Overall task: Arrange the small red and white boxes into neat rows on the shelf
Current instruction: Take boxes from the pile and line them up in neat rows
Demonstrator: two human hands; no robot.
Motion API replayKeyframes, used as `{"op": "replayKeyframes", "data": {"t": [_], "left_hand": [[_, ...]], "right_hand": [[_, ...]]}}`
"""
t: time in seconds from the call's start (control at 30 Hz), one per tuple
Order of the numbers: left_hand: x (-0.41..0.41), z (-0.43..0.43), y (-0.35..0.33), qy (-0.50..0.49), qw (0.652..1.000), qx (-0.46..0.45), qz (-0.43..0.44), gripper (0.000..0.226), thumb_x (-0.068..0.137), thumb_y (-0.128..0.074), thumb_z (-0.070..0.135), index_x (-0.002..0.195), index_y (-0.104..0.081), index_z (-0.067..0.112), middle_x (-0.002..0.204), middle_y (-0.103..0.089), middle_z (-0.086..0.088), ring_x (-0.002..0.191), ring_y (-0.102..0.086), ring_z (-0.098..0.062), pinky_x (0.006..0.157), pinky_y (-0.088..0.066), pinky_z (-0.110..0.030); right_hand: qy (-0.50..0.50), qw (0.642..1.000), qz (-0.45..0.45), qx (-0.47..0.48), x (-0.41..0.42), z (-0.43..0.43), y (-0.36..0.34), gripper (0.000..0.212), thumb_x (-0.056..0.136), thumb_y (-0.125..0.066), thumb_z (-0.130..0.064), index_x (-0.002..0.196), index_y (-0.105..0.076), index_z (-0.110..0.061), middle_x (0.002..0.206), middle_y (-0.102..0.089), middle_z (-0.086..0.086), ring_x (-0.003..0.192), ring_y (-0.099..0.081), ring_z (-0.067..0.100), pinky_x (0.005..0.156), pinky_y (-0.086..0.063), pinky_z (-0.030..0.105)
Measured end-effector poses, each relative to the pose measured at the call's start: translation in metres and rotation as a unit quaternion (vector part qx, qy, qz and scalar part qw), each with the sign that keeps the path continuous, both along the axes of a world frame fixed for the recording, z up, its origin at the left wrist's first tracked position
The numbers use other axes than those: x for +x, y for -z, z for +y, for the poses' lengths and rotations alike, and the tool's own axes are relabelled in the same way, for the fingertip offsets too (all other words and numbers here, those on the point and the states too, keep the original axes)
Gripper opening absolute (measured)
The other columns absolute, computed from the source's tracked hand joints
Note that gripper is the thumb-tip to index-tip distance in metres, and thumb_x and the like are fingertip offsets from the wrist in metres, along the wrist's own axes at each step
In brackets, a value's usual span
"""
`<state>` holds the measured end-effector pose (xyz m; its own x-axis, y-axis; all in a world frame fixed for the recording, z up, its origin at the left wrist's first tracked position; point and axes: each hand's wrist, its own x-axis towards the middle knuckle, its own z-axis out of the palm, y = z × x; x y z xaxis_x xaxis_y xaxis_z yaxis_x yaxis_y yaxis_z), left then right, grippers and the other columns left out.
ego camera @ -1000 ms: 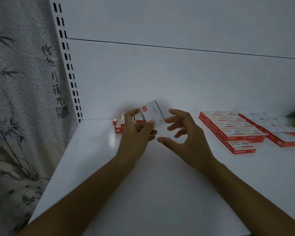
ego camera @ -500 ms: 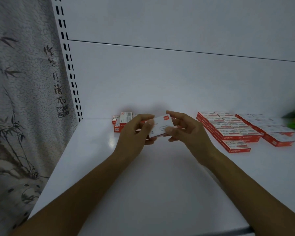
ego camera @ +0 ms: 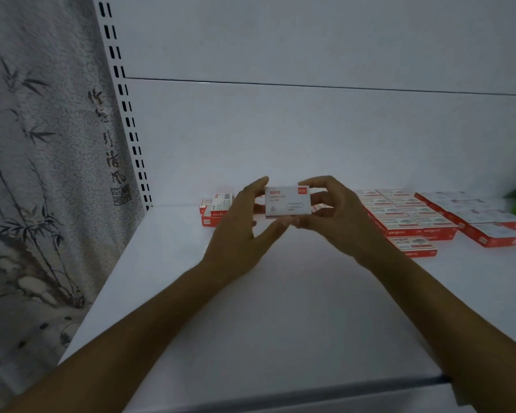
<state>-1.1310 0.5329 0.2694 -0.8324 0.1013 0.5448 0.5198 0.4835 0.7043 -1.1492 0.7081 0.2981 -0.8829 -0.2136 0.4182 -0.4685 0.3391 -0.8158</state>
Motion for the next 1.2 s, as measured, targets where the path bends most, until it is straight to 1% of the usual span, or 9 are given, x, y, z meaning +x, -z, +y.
{"op": "replayKeyframes", "data": {"t": [0.13,0.27,0.47,0.63,0.73,0.83,1.07,1.13,1.2], "left_hand": [[0.001,0.007,-0.012,-0.007,0.998,-0.041,0.036,0.065,0.082,-0.057,0.048,0.137,-0.032,0.024,0.136,-0.048,0.0,0.108,-0.055,-0.015,0.084,-0.052,-0.026],[0.001,0.047,-0.027,-0.005,0.995,-0.085,0.047,0.067,0.077,-0.055,0.05,0.136,-0.037,0.023,0.135,-0.048,0.002,0.106,-0.053,-0.01,0.084,-0.053,-0.026],[-0.006,0.156,-0.029,0.007,0.995,-0.084,0.056,0.06,0.079,-0.055,0.051,0.131,-0.042,0.024,0.127,-0.053,0.004,0.102,-0.055,-0.008,0.081,-0.054,-0.025],[-0.018,0.262,-0.023,0.02,0.995,-0.087,0.04,0.058,0.083,-0.064,0.039,0.134,-0.038,0.025,0.13,-0.053,0.004,0.109,-0.054,-0.015,0.083,-0.056,-0.033],[-0.02,0.32,-0.019,0.027,0.994,-0.097,0.031,0.061,0.083,-0.064,0.039,0.135,-0.035,0.027,0.133,-0.051,0.005,0.11,-0.052,-0.012,0.083,-0.055,-0.032],[-0.024,0.362,-0.014,0.029,0.993,-0.116,0.0,0.064,0.082,-0.065,0.039,0.137,-0.034,0.025,0.137,-0.047,0.003,0.116,-0.05,-0.014,0.086,-0.052,-0.033],[-0.032,0.409,0.001,-0.01,0.983,-0.181,-0.028,0.068,0.083,-0.063,0.043,0.14,-0.03,0.026,0.144,-0.039,0.002,0.127,-0.039,-0.019,0.1,-0.044,-0.041],[-0.03,0.408,0.006,-0.031,0.977,-0.212,0.007,0.068,0.082,-0.064,0.043,0.14,-0.032,0.025,0.144,-0.039,0.002,0.129,-0.037,-0.018,0.103,-0.04,-0.042],[-0.032,0.403,0.013,-0.033,0.967,-0.246,0.05,0.066,0.082,-0.065,0.042,0.138,-0.037,0.022,0.142,-0.042,0.001,0.129,-0.037,-0.018,0.106,-0.036,-0.042]], "right_hand": [[0.027,0.993,0.067,0.093,0.005,0.03,-0.015,0.051,0.072,-0.077,-0.028,0.112,-0.045,-0.031,0.102,-0.061,-0.014,0.077,-0.066,0.011,0.064,-0.055,0.017],[0.039,0.99,0.087,0.107,0.008,0.08,-0.023,0.05,0.073,-0.076,-0.032,0.112,-0.045,-0.031,0.106,-0.06,-0.014,0.077,-0.065,0.011,0.065,-0.056,0.017],[0.052,0.991,0.071,0.102,0.008,0.176,-0.022,0.049,0.074,-0.075,-0.028,0.112,-0.045,-0.029,0.105,-0.061,-0.01,0.074,-0.065,0.014,0.063,-0.057,0.021],[0.061,0.992,0.064,0.094,0.005,0.281,-0.015,0.048,0.073,-0.076,-0.024,0.112,-0.048,-0.025,0.099,-0.064,-0.01,0.07,-0.066,0.012,0.059,-0.056,0.022],[0.057,0.994,0.049,0.081,0.0,0.338,-0.009,0.047,0.072,-0.077,-0.022,0.109,-0.05,-0.029,0.098,-0.065,-0.012,0.068,-0.067,0.012,0.06,-0.057,0.026],[0.058,0.993,0.049,0.089,-0.008,0.381,-0.004,0.047,0.071,-0.078,-0.015,0.11,-0.052,-0.024,0.094,-0.066,-0.011,0.066,-0.067,0.008,0.06,-0.054,0.02],[0.072,0.991,0.035,0.108,-0.034,0.44,0.018,0.048,0.071,-0.078,-0.018,0.11,-0.05,-0.025,0.093,-0.063,-0.015,0.072,-0.066,0.01,0.067,-0.056,0.026],[0.067,0.993,0.019,0.098,-0.041,0.448,0.026,0.047,0.072,-0.077,-0.017,0.11,-0.051,-0.024,0.095,-0.066,-0.009,0.072,-0.066,0.009,0.067,-0.055,0.025],[0.059,0.993,0.013,0.098,-0.044,0.452,0.034,0.045,0.073,-0.077,-0.019,0.109,-0.051,-0.027,0.094,-0.068,-0.01,0.073,-0.064,0.005,0.064,-0.05,0.017]]}}
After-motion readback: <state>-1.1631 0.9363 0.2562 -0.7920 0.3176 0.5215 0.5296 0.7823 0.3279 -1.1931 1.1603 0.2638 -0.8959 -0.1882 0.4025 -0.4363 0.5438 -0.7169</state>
